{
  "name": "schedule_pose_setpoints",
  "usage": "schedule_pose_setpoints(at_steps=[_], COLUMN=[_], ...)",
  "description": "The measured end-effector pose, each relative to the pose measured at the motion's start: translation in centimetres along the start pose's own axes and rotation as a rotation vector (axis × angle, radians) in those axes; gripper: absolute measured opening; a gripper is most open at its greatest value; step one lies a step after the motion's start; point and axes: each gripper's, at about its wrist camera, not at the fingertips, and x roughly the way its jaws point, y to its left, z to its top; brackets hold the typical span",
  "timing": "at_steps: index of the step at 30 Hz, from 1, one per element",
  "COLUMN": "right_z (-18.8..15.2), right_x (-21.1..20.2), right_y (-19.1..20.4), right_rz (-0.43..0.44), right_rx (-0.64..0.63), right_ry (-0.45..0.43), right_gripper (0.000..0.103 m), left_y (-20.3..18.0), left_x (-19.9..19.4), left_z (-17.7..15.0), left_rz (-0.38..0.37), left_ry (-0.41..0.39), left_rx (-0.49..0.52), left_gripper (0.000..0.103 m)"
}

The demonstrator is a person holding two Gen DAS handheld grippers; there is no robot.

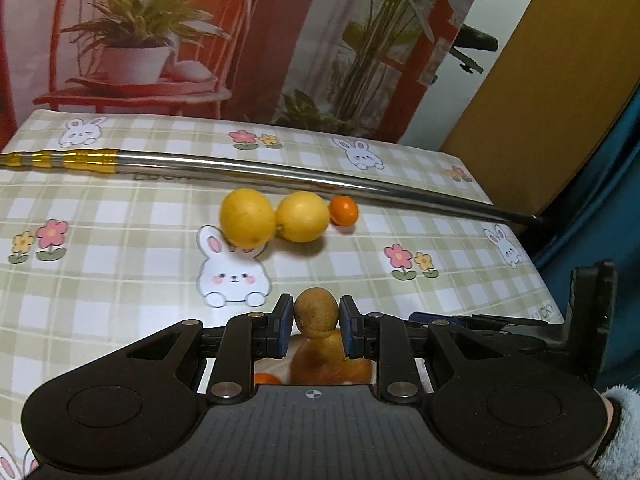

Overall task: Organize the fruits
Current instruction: 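Grasp a brown kiwi with left while right grasps a tangerine, then lower the kiwi into the plate with left while right carries the tangerine over it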

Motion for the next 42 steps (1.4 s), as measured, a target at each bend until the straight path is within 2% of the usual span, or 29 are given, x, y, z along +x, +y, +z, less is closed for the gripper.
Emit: schedule_pose_setpoints(at_steps=[2,4,7,15,25,42], right_z=[-0.3,-0.4,-0.2,0.1,-1.3,-1.8], right_x=[0.2,0.2,0.0,-1.4,-1.6,-1.0], right_y=[0.0,0.2,0.1,-2.5,-2.0,-0.9], right_rz=[0.021,0.031,0.031,-0.070,-0.103,-0.149], right_rx=[0.022,0.022,0.028,0.025,-0.045,-0.173], right_ry=[0.013,0.014,0.009,-0.052,-0.081,-0.113], right_gripper=[0.038,0.030,0.029,0.029,0.037,0.033], left_y=[0.6,1.0,1.4,2.2,2.3,3.2], left_x=[-0.4,-0.6,-0.9,-1.1,-1.4,-1.5], left_z=[-0.4,-0.9,-1.6,-3.2,-5.1,-7.6], left_rz=[-0.004,-0.004,0.001,0.015,0.024,0.020], left_ry=[-0.005,-0.010,-0.017,-0.014,-0.002,0.056], left_rx=[-0.004,-0.006,-0.005,-0.009,-0.017,-0.022], left_gripper=[0.026,0.026,0.026,0.026,0.026,0.026])
